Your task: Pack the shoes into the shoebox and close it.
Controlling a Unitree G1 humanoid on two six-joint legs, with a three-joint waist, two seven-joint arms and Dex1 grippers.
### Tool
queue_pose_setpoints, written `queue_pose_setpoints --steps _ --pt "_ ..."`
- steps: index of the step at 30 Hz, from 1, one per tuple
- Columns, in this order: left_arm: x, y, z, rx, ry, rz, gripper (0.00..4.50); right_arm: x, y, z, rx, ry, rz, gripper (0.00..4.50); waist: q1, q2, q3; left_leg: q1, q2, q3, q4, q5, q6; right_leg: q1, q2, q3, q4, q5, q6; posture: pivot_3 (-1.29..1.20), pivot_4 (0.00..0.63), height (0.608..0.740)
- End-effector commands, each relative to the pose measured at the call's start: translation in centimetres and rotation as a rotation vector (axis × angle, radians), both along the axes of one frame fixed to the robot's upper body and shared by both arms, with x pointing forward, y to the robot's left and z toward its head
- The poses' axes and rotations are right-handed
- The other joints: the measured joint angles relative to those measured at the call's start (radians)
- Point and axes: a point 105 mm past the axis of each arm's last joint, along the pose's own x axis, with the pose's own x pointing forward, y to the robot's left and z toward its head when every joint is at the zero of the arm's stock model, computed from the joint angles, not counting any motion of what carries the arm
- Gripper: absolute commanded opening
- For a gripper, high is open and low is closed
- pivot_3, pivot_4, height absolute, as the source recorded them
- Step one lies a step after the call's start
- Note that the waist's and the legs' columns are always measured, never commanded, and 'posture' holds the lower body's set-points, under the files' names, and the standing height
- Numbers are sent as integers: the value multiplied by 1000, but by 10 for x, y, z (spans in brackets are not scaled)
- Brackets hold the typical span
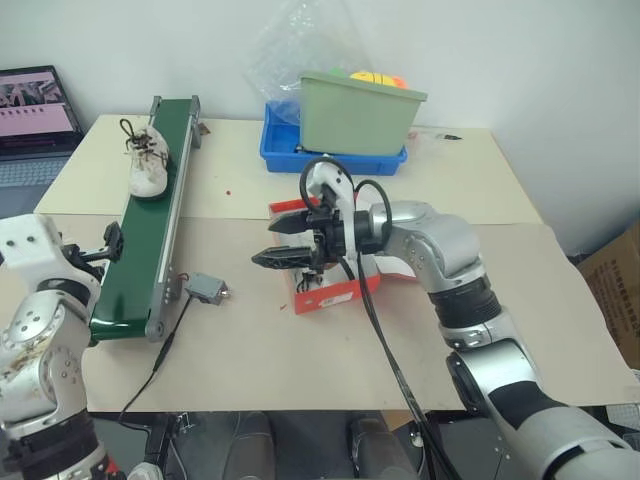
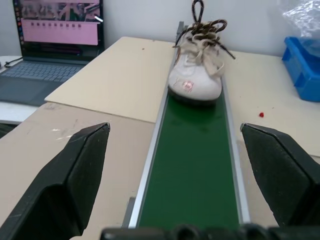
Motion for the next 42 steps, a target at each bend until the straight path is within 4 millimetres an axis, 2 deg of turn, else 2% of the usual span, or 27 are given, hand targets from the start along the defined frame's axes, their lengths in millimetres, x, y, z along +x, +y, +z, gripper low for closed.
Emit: queue_pose_setpoints --steps 1,14,21,25,27,28,29,30,33,36,38,42 --pt "6 0 11 44 -24 -12 4500 -4 -1 14 34 -38 7 4484 -2 0 0 0 0 0 0 0 0 0 0 0 0 0 0 0 150 740" --pt "26 1 -3 -1 34 -13 4500 -3 -3 11 35 -43 -17 4484 -1 0 0 0 0 0 0 0 0 0 0 0 0 0 0 0 150 740" --pt "30 3 -21 -71 94 -10 4500 -3 -4 13 39 -49 -28 4484 -1 0 0 0 0 0 0 0 0 0 0 0 0 0 0 0 150 740" --pt "31 -4 -26 -82 109 -42 3394 -2 -5 13 37 -53 -36 4500 -1 0 0 0 0 0 0 0 0 0 0 0 0 0 0 0 150 740" --pt "31 -10 -29 -101 115 -70 2552 0 -5 14 36 -56 -43 4500 -1 0 0 0 0 0 0 0 0 0 0 0 0 0 0 0 150 740" --pt "31 -13 -30 -108 113 -83 2353 0 -5 14 36 -57 -46 4500 -1 0 0 0 0 0 0 0 0 0 0 0 0 0 0 0 150 740" --pt "32 -15 -29 -109 111 -93 1859 0 -5 14 35 -59 -47 4500 0 0 0 0 0 0 0 0 0 0 0 0 1 0 0 0 150 740" --pt "32 -17 -29 -110 110 -100 1555 0 -6 14 35 -59 -48 4500 2 0 0 0 0 0 0 0 0 0 0 0 1 0 0 0 150 740" --pt "35 -36 -10 -104 23 -179 618 2 -7 14 33 -57 -57 4500 8 0 0 0 0 0 0 0 0 0 0 0 1 0 0 0 150 740" --pt "36 -52 12 -80 -74 -239 618 2 -7 14 39 -46 -62 4500 12 0 0 0 0 0 1 0 0 1 0 0 0 0 0 0 150 740" --pt "33 -76 35 -48 -169 -319 618 3 -7 21 93 2 -67 4500 11 0 0 -1 0 0 0 0 0 0 0 0 0 0 0 0 150 740" --pt "26 -119 60 -25 -280 -476 618 14 -11 45 243 108 -109 4500 6 0 0 -1 0 0 0 0 0 1 0 0 0 0 0 0 150 740"
